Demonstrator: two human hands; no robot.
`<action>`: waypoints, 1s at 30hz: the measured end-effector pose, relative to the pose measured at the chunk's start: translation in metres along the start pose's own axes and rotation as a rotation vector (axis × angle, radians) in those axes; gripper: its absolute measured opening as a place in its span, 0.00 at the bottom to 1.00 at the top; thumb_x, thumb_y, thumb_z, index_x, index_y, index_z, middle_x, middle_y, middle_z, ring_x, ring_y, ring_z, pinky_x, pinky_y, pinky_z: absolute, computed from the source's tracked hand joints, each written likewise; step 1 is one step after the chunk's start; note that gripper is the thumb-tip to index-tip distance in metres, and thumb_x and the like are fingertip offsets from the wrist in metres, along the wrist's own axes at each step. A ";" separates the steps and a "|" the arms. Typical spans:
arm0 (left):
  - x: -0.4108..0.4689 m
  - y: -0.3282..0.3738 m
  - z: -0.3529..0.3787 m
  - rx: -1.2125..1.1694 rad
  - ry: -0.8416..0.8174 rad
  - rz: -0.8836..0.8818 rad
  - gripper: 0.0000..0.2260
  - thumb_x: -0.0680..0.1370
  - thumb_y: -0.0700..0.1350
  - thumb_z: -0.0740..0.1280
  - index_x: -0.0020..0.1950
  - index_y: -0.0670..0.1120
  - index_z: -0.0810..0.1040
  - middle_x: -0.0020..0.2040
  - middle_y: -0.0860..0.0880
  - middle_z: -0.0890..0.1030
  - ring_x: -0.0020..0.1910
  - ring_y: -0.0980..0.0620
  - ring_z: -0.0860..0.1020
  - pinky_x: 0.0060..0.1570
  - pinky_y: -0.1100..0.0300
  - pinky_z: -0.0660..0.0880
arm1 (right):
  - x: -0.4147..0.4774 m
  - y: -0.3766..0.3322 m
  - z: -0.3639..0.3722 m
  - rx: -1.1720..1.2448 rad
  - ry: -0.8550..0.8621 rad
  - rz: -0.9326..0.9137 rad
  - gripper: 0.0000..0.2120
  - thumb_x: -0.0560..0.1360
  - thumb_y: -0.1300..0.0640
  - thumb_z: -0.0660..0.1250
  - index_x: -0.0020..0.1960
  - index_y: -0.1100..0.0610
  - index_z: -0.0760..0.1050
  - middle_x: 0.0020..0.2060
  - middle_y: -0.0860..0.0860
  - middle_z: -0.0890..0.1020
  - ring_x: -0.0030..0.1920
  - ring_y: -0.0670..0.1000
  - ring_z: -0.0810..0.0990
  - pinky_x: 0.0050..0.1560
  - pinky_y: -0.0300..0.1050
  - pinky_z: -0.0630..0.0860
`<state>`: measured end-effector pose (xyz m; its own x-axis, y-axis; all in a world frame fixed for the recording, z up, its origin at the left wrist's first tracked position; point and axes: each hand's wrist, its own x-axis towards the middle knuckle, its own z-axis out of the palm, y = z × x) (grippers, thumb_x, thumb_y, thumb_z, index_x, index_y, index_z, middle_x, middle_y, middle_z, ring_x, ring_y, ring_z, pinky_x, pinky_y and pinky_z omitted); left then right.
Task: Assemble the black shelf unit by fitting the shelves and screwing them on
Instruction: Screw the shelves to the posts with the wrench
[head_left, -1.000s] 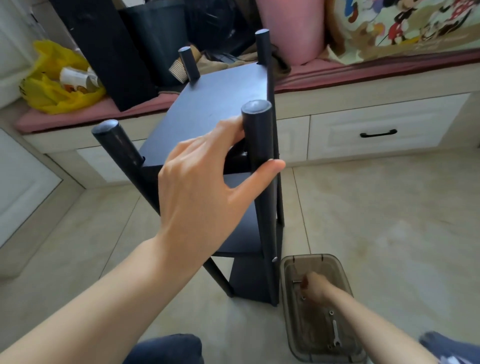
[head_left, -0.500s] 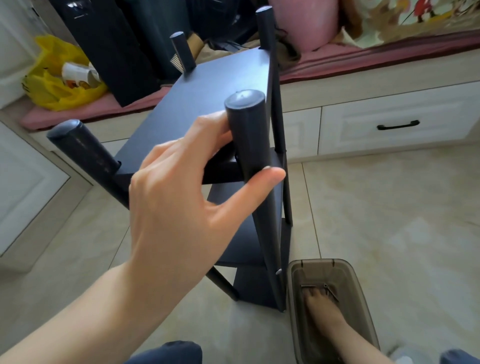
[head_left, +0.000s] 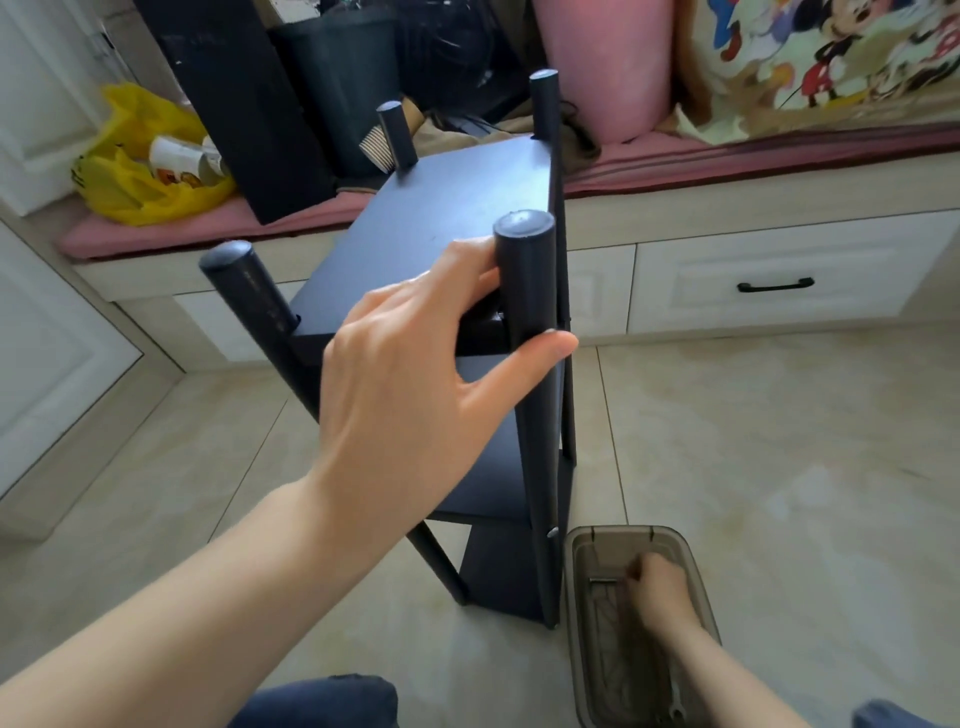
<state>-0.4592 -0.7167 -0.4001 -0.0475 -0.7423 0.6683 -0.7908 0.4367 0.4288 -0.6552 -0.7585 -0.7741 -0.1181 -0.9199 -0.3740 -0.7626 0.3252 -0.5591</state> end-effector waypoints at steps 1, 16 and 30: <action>0.001 0.000 0.000 0.009 -0.005 0.003 0.21 0.74 0.61 0.70 0.61 0.50 0.79 0.54 0.61 0.83 0.57 0.59 0.81 0.62 0.49 0.76 | 0.002 -0.004 -0.008 0.086 0.052 0.038 0.04 0.80 0.62 0.64 0.52 0.60 0.78 0.50 0.57 0.83 0.49 0.56 0.80 0.49 0.44 0.75; 0.007 -0.016 -0.024 0.067 -0.072 -0.043 0.25 0.75 0.62 0.70 0.62 0.44 0.75 0.54 0.50 0.86 0.56 0.45 0.83 0.57 0.46 0.78 | -0.096 -0.184 -0.141 1.219 0.253 -0.363 0.08 0.84 0.54 0.59 0.53 0.59 0.70 0.37 0.56 0.86 0.38 0.53 0.86 0.37 0.41 0.82; 0.014 -0.118 -0.098 -0.148 0.090 -0.257 0.21 0.75 0.53 0.75 0.63 0.47 0.75 0.58 0.54 0.84 0.58 0.59 0.82 0.60 0.61 0.78 | -0.127 -0.321 -0.089 1.068 -0.147 -0.592 0.09 0.85 0.51 0.54 0.55 0.56 0.67 0.36 0.56 0.86 0.37 0.54 0.86 0.37 0.40 0.81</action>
<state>-0.3072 -0.7291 -0.3815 0.2020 -0.7927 0.5752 -0.6718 0.3152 0.6703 -0.4523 -0.7656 -0.4814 0.1947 -0.9756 0.1015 0.2375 -0.0536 -0.9699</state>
